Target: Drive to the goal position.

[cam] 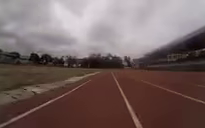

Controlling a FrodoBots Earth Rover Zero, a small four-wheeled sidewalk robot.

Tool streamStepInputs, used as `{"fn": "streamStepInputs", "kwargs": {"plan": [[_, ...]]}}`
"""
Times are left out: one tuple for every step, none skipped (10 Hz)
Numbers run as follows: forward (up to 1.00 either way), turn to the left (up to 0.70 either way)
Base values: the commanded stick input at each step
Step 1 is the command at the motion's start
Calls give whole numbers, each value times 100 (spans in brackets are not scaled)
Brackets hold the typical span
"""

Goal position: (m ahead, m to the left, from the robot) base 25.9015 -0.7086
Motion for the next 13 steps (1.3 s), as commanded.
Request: {"fn": "streamStepInputs", "kwargs": {"plan": [[100,0],[100,0],[100,0],[100,0],[100,0],[100,0],[100,0],[100,0],[100,0],[100,0],[100,0],[100,0],[100,0]]}}
